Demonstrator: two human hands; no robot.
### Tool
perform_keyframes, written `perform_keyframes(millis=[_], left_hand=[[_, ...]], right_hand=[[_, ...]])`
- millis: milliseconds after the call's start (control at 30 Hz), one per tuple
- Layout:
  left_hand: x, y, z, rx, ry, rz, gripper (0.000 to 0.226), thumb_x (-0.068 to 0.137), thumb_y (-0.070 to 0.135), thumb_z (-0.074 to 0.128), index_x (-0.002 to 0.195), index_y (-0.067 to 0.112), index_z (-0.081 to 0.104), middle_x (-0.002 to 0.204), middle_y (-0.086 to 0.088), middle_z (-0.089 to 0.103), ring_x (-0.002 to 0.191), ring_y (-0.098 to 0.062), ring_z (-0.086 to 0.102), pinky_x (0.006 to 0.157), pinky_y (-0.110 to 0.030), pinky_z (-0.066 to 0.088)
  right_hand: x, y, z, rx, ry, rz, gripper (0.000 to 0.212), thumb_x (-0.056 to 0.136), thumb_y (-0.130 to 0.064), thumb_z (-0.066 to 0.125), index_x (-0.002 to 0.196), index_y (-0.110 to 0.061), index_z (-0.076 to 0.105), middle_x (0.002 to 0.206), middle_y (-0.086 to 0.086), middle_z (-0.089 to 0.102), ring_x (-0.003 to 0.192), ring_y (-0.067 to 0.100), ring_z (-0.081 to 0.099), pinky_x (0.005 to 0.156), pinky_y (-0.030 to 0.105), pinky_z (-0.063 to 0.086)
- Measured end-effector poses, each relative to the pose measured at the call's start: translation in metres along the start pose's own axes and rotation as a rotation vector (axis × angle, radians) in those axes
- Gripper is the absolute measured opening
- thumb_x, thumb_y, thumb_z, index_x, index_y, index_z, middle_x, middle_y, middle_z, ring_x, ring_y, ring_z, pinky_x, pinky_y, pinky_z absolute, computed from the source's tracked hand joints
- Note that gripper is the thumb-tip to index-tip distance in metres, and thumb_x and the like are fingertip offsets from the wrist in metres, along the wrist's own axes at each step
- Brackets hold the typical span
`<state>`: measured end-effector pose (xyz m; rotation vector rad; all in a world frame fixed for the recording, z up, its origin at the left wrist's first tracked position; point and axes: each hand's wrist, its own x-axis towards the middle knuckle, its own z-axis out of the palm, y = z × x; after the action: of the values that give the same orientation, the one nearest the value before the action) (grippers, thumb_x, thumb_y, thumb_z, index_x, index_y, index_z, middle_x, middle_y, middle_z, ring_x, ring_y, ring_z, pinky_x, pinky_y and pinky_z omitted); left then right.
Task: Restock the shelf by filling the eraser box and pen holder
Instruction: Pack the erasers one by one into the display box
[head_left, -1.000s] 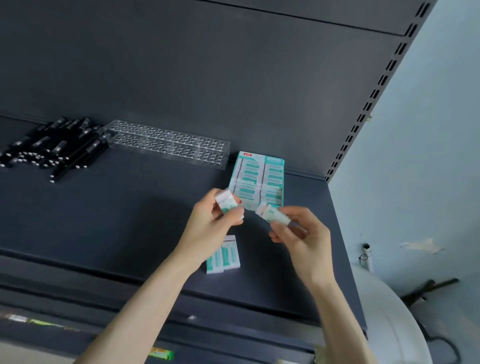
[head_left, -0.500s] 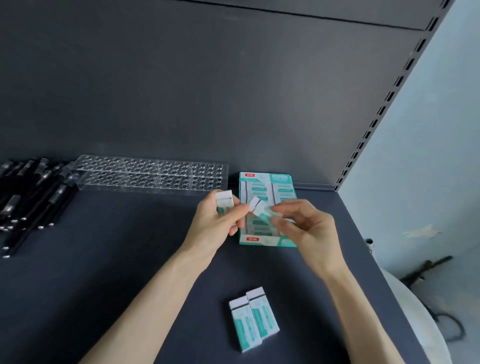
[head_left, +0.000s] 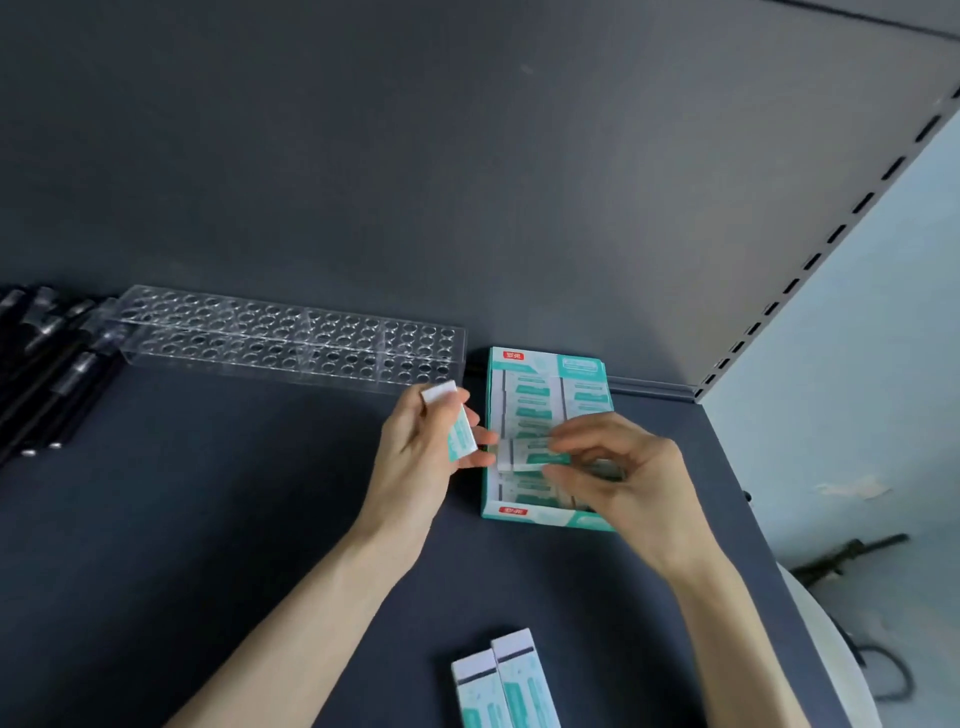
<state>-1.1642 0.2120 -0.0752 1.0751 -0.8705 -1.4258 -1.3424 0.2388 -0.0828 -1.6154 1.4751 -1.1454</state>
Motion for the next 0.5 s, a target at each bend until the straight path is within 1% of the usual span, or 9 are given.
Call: perform_keyframes(millis=[67, 100, 133, 200, 267, 333, 433, 500], left_hand=[[-0.0009, -0.0019, -0.0009, 0.034, 0.0, 0.037, 0.014, 0.096, 0.017, 0.05, 0.089, 0.013, 0.061, 0.076, -0.003, 0.065, 0.079, -0.016, 0.067, 0.07, -0.029, 0.055], [-0.0014, -0.0022, -0.0014, 0.059, 0.003, 0.053, 0.013, 0.095, 0.019, 0.052, 0.09, 0.016, 0.063, 0.078, -0.002, 0.068, 0.082, -0.014, 0.066, 0.075, -0.028, 0.053], [-0.0016, -0.0028, -0.0019, 0.085, 0.006, 0.07, 0.012, 0.094, 0.02, 0.054, 0.09, 0.017, 0.065, 0.081, -0.003, 0.07, 0.082, -0.01, 0.064, 0.076, -0.024, 0.051], [-0.0021, -0.0031, -0.0023, 0.125, 0.008, 0.098, 0.011, 0.093, 0.018, 0.056, 0.092, 0.017, 0.066, 0.088, -0.005, 0.072, 0.079, -0.005, 0.06, 0.068, -0.014, 0.044], [-0.002, -0.0035, -0.0029, 0.145, 0.011, 0.116, 0.01, 0.092, 0.015, 0.057, 0.095, 0.014, 0.067, 0.089, -0.002, 0.074, 0.077, -0.002, 0.06, 0.062, -0.009, 0.042], [-0.001, -0.0043, -0.0041, 0.164, 0.014, 0.133, 0.01, 0.091, 0.014, 0.059, 0.096, 0.013, 0.067, 0.088, 0.0, 0.074, 0.079, -0.002, 0.061, 0.063, -0.01, 0.045], [-0.0007, -0.0045, -0.0044, 0.146, 0.003, 0.137, 0.009, 0.089, 0.009, 0.061, 0.094, 0.009, 0.068, 0.078, 0.005, 0.07, 0.076, -0.003, 0.062, 0.065, -0.017, 0.05], [-0.0019, -0.004, -0.0035, 0.121, -0.014, 0.135, 0.008, 0.088, 0.006, 0.062, 0.094, 0.007, 0.068, 0.077, 0.005, 0.069, 0.077, -0.006, 0.065, 0.067, -0.02, 0.053]], right_hand=[[0.0001, 0.001, 0.002, -0.079, -0.008, -0.048, 0.02, 0.071, 0.0, 0.078, 0.081, -0.017, 0.073, 0.095, -0.009, 0.066, 0.075, 0.01, 0.062, 0.07, 0.017, 0.052], [0.0002, 0.0013, 0.0035, -0.118, -0.006, -0.079, 0.019, 0.071, -0.001, 0.078, 0.081, -0.016, 0.073, 0.095, -0.009, 0.065, 0.074, 0.009, 0.061, 0.07, 0.016, 0.051], [0.0005, 0.0022, 0.0052, -0.148, 0.0, -0.107, 0.018, 0.071, -0.001, 0.078, 0.081, -0.014, 0.074, 0.095, -0.009, 0.065, 0.073, 0.008, 0.06, 0.07, 0.013, 0.049], [0.0008, 0.0039, 0.0081, -0.191, 0.01, -0.137, 0.015, 0.071, -0.001, 0.078, 0.081, -0.011, 0.074, 0.097, -0.009, 0.062, 0.074, 0.004, 0.059, 0.069, 0.007, 0.045], [0.0006, 0.0052, 0.0095, -0.222, 0.006, -0.137, 0.012, 0.073, -0.003, 0.077, 0.083, -0.009, 0.074, 0.099, -0.011, 0.057, 0.082, 0.002, 0.058, 0.07, 0.007, 0.046], [0.0, 0.006, 0.0086, -0.248, -0.009, -0.141, 0.012, 0.077, -0.005, 0.074, 0.087, -0.01, 0.075, 0.101, -0.011, 0.053, 0.089, 0.005, 0.057, 0.071, 0.01, 0.049], [-0.0006, 0.0076, 0.0067, -0.267, -0.014, -0.163, 0.012, 0.081, -0.006, 0.07, 0.09, -0.012, 0.075, 0.101, -0.009, 0.05, 0.086, 0.009, 0.057, 0.072, 0.02, 0.052], [-0.0007, 0.0087, 0.0069, -0.275, -0.008, -0.167, 0.013, 0.081, -0.007, 0.07, 0.091, -0.014, 0.075, 0.1, -0.009, 0.049, 0.084, 0.012, 0.057, 0.071, 0.025, 0.053]])
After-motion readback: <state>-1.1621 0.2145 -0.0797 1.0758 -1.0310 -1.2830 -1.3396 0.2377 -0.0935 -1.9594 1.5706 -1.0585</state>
